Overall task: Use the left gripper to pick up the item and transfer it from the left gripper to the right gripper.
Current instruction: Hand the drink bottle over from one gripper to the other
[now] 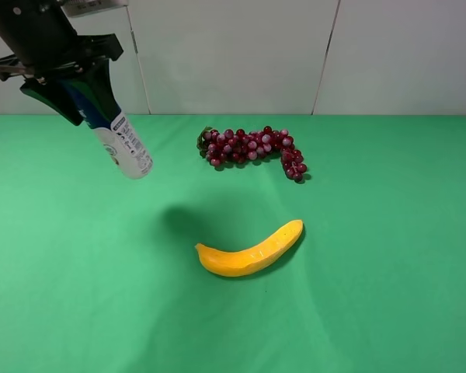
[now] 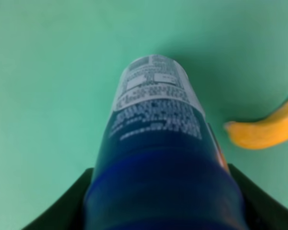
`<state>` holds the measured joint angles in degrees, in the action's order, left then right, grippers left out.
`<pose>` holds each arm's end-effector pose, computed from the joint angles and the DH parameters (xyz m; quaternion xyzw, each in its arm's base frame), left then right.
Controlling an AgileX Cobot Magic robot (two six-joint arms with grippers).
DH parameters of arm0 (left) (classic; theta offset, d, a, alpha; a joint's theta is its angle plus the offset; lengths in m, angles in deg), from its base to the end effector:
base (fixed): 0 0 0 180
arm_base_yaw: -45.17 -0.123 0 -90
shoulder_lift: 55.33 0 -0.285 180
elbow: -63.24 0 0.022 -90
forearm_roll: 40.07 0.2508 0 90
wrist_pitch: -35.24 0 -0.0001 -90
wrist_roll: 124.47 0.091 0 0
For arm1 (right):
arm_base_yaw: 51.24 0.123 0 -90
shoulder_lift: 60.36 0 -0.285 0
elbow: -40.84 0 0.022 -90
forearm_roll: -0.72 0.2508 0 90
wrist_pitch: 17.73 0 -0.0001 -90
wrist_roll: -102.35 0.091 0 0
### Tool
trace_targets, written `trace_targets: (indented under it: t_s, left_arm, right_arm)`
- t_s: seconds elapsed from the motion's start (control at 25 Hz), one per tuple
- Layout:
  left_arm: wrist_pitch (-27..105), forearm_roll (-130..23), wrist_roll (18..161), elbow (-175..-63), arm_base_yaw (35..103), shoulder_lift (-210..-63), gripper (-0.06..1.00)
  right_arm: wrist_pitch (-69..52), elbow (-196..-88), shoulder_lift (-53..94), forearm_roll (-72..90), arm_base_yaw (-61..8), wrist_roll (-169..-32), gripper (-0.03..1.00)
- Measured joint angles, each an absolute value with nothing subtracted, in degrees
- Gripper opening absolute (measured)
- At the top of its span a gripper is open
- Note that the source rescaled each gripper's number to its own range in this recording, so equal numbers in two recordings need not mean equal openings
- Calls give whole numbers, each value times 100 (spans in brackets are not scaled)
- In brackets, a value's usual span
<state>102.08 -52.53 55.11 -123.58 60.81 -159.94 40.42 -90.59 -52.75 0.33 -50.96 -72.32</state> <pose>0.3299 -0.1111 0.3008 0.1018 0.9803 -0.1221 0.1170 -0.0035 -0.0005 0.2810 0.0371 0.8394 0.0231 0.5417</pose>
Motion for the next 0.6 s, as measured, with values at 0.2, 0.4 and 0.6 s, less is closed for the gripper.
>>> trace_targets:
  t_s: [0.2,0.4,0.6]
  left_arm:
    - [10191,-5258,5553,-12358,6534,-15994,0]
    - [10026,-5309,5553,-12358,7258,-15994,0]
    - [9844,-5333,5553,-12358,7943,-15994,0]
  right_arm:
    - [4042,-9059,-5275,33,-5096,-7232,100]
    - [4042,-9059,-5275,38,-5096,-7232,100]
    - [4042,-9059,-5275,72,-5096,-7232,100]
